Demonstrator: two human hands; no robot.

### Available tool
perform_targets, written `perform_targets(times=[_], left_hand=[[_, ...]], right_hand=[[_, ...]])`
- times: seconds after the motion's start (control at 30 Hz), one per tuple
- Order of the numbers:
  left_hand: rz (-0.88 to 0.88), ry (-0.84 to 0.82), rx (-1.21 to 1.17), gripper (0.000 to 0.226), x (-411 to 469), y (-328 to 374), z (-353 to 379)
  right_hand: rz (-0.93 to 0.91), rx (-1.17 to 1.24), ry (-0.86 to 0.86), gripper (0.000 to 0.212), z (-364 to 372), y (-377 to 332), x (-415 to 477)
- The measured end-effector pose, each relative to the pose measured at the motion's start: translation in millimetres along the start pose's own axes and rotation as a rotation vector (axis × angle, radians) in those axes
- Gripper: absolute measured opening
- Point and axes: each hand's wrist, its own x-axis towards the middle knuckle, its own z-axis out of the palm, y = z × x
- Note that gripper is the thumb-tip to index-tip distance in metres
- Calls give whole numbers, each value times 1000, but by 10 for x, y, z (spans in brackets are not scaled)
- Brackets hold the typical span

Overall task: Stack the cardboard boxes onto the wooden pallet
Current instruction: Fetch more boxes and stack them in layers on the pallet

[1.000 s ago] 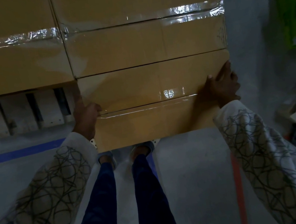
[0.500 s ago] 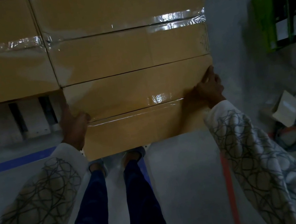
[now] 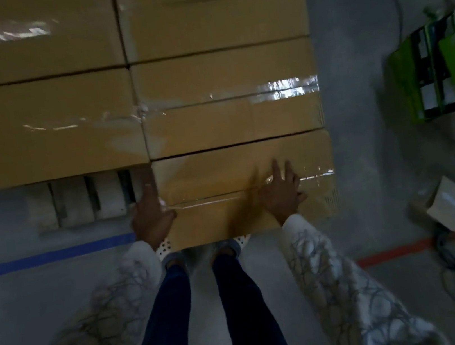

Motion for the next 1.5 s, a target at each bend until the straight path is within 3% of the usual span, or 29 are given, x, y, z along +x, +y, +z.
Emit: perform_targets(times=[0.07,0.2,0.47,0.73,0.97,1.2,1.5], left_hand=[[43,-32,89,86,-422,120,-258],[104,-70,165,91,-1191,200,-696],[221,-5,35,91,-2471,48,-1522],[331,14,16,86,-2729,-696,-2103],[307,-35,70,80,-2259,-633,-2274],[210,-13,-38,71,-1319,-184,-1695],[-432,-222,-987,43,-92,-285,-314]], right_hand=[[-67,-33,-104,82,-48,-221,-545],[-207,-98,-190,74,-256,-648,-1590],[-423,-267,-121,65,-658,-1220,-2906],[-452,-220,-46,65,-297,-1723,-3342],[-371,-90,-22,63,-300,-1966,-2972],[-363,-86,-35,63,-214,-1926,-1714],[-536,-271,38,62,443,-2154,151]])
